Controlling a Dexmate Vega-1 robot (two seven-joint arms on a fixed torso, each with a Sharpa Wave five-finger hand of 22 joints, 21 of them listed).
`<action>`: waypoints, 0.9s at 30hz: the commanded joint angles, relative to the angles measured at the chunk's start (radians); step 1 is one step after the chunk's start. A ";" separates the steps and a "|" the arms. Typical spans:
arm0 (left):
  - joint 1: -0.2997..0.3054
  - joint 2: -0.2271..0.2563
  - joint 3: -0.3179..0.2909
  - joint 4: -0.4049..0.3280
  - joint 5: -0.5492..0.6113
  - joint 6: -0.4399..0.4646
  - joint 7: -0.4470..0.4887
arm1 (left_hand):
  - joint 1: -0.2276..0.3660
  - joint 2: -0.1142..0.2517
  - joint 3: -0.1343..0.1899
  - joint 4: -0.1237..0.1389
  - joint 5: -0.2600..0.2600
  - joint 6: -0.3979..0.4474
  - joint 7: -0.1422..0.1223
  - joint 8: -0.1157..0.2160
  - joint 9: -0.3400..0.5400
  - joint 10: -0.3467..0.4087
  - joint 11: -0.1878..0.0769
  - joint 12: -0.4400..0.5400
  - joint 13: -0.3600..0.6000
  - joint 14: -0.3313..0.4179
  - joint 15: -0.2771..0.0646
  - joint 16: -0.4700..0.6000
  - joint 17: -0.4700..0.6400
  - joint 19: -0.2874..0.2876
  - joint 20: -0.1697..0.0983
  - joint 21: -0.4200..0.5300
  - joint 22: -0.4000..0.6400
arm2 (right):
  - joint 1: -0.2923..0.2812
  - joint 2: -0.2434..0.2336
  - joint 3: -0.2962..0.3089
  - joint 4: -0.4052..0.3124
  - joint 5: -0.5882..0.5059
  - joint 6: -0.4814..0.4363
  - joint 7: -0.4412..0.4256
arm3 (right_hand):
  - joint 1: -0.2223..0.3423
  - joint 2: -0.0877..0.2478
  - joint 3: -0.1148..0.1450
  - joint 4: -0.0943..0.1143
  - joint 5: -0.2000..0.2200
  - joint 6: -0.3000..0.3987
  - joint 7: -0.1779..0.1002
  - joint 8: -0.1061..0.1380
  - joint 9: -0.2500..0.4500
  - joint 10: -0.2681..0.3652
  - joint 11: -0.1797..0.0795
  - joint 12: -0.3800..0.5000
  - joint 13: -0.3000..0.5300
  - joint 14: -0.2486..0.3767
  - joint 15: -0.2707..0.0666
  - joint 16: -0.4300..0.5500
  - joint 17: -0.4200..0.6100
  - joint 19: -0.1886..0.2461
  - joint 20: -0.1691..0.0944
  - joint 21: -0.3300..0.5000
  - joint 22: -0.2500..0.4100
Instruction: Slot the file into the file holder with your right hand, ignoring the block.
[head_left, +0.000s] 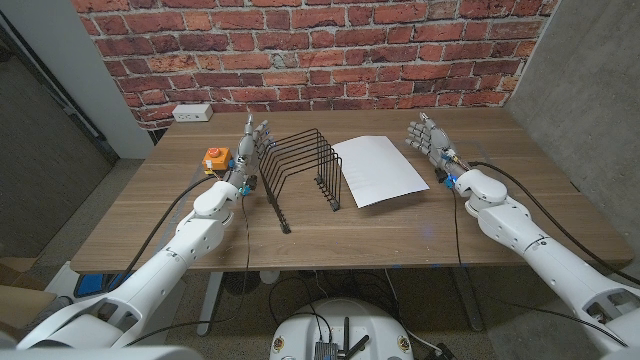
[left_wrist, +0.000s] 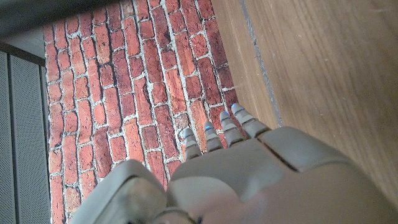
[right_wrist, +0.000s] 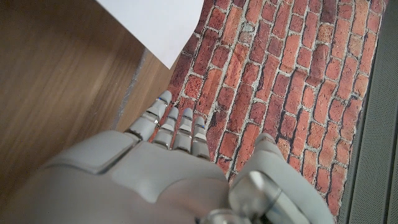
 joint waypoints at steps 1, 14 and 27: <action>-0.001 -0.001 0.000 0.001 0.000 -0.001 -0.001 | -0.004 0.008 0.000 0.002 0.006 0.001 -0.009 0.004 0.004 0.000 -0.008 0.004 0.005 0.009 0.002 0.006 0.002 0.008 -0.001 0.003 0.005 | -0.006 -0.070 0.021 -0.055 0.018 -0.054 0.025 | 0.011 0.008 0.007 -0.009 0.004 0.001 0.013 0.007 0.003 -0.004 -0.002 0.005 0.000 0.002 -0.002 0.001 -0.001 0.005 -0.004 0.006 0.001; 0.000 -0.001 0.000 0.000 0.000 0.000 0.002 | -0.004 0.007 0.002 0.002 0.006 0.001 -0.009 0.004 0.004 0.000 -0.009 0.004 0.005 0.010 0.001 0.006 0.002 0.008 0.000 0.003 0.005 | 0.011 -0.128 0.037 -0.066 0.062 -0.137 0.083 | 0.038 -0.012 0.013 -0.039 0.002 -0.016 0.030 0.003 0.003 -0.014 0.003 0.003 -0.001 0.011 0.015 0.002 -0.014 0.020 0.003 0.011 0.001; 0.000 -0.001 0.000 0.000 0.000 -0.001 0.001 | -0.004 0.007 0.003 0.001 0.006 0.001 -0.009 0.004 0.004 0.001 -0.008 0.004 0.005 0.010 0.003 0.006 0.002 0.008 0.000 0.003 0.005 | 0.052 -0.217 0.035 -0.117 0.098 -0.306 0.138 | 0.067 -0.027 0.019 -0.073 -0.002 -0.029 0.046 0.005 0.004 -0.008 -0.005 0.008 0.000 0.047 0.024 0.016 -0.025 0.060 0.008 0.022 0.002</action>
